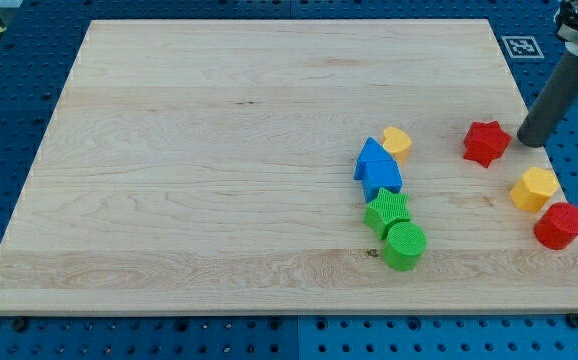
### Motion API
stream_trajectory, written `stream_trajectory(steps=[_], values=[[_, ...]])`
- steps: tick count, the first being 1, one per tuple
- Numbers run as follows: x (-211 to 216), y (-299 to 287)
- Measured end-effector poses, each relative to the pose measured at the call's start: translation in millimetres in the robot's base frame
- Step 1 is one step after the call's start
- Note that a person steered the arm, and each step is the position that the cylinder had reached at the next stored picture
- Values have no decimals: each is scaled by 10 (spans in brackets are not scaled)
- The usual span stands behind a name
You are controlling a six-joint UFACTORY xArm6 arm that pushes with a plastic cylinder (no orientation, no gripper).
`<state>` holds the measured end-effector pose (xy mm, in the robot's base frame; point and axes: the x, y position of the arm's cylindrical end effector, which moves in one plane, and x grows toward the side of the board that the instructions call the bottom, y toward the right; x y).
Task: Place the red star right to the yellow heart
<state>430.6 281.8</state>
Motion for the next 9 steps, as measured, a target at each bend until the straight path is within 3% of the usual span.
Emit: stream_trajectory(steps=[9], values=[[20,-362]])
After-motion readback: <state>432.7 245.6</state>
